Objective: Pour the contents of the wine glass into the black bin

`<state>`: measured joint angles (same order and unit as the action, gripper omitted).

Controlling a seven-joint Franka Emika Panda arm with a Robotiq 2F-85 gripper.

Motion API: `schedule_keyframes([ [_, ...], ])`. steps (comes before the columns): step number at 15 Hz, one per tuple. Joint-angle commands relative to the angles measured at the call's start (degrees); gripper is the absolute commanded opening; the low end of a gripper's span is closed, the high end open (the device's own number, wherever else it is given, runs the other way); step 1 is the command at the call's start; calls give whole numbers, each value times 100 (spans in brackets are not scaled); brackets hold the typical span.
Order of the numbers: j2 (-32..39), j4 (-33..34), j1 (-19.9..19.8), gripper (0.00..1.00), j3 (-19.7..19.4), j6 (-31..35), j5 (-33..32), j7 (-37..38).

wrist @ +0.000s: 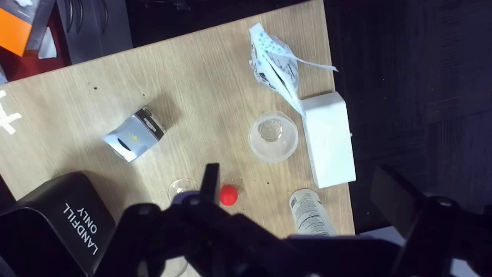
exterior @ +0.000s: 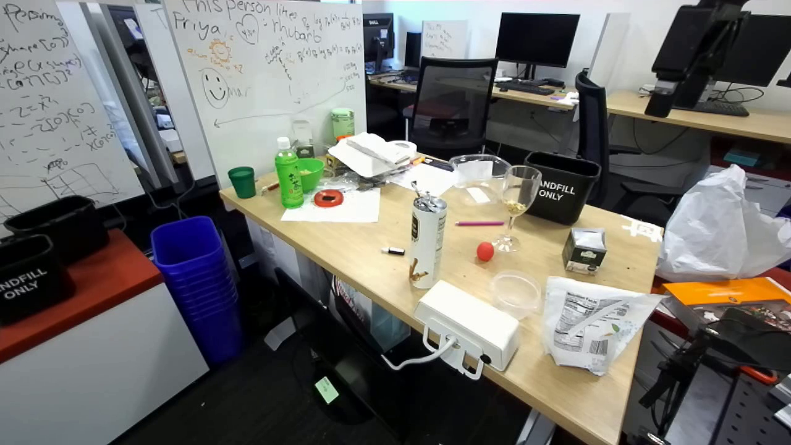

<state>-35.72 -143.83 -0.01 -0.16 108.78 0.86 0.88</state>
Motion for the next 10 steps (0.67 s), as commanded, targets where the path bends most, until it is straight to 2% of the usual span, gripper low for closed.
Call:
schedule_keyframes([
  [1,75,43,-8,100,55,-28,-65,6],
  [6,483,133,100,100,472,-36,-712,-89],
  [10,1033,142,174,100,919,222,-1823,78],
])
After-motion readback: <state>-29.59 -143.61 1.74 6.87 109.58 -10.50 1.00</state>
